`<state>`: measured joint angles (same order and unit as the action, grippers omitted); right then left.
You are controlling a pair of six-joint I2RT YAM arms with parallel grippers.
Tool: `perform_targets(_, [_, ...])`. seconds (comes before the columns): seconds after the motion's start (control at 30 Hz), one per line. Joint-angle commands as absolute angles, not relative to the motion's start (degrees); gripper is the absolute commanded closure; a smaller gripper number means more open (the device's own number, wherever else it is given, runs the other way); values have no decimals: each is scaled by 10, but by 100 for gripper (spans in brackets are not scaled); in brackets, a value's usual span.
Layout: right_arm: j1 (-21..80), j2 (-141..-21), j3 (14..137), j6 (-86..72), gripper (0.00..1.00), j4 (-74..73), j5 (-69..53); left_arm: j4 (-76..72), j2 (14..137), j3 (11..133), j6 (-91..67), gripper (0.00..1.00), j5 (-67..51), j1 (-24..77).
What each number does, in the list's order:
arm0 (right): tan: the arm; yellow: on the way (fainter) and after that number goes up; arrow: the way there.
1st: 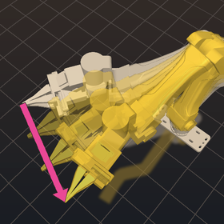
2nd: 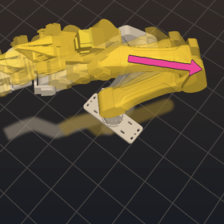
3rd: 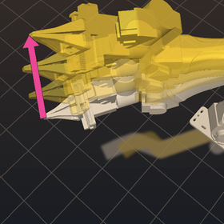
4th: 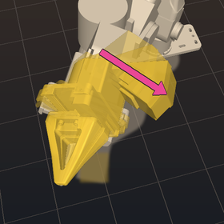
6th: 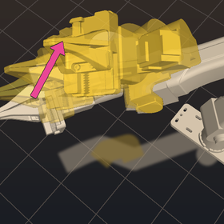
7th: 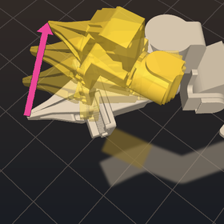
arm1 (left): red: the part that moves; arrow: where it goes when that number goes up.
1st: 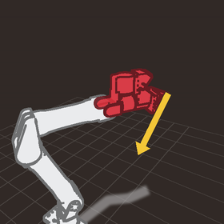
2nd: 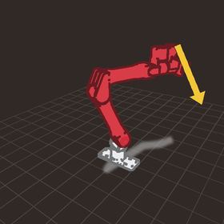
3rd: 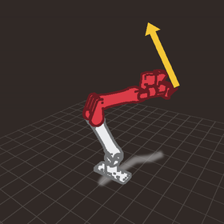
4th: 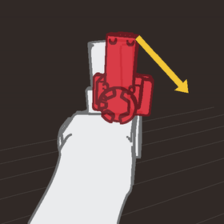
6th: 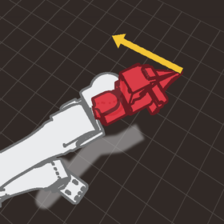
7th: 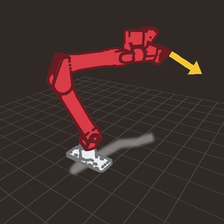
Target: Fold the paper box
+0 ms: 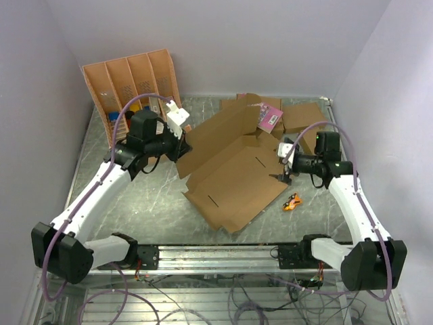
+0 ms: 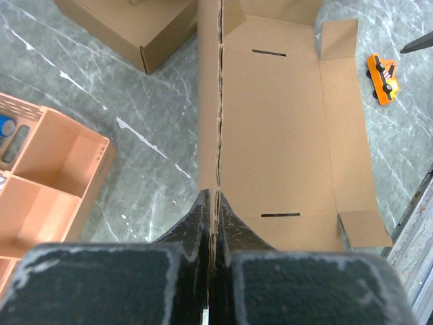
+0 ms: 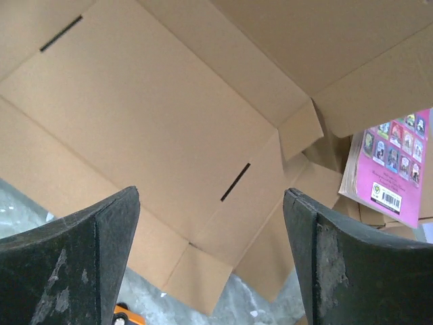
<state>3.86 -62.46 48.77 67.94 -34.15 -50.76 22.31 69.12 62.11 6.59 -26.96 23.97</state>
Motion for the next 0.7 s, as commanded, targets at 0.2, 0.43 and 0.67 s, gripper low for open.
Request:
perform_targets(0.2, [-58,-725,513,321,4,-108,-478,188,641,622,115,93,-276,245])
perform_targets(0.43, [-124,-884,604,262,5,-105,-473,190,624,641,138,93,-287,245])
perform_targets(0.67, [-133,-1003,664,237,6,-131,-516,208,629,679,160,93,-310,245])
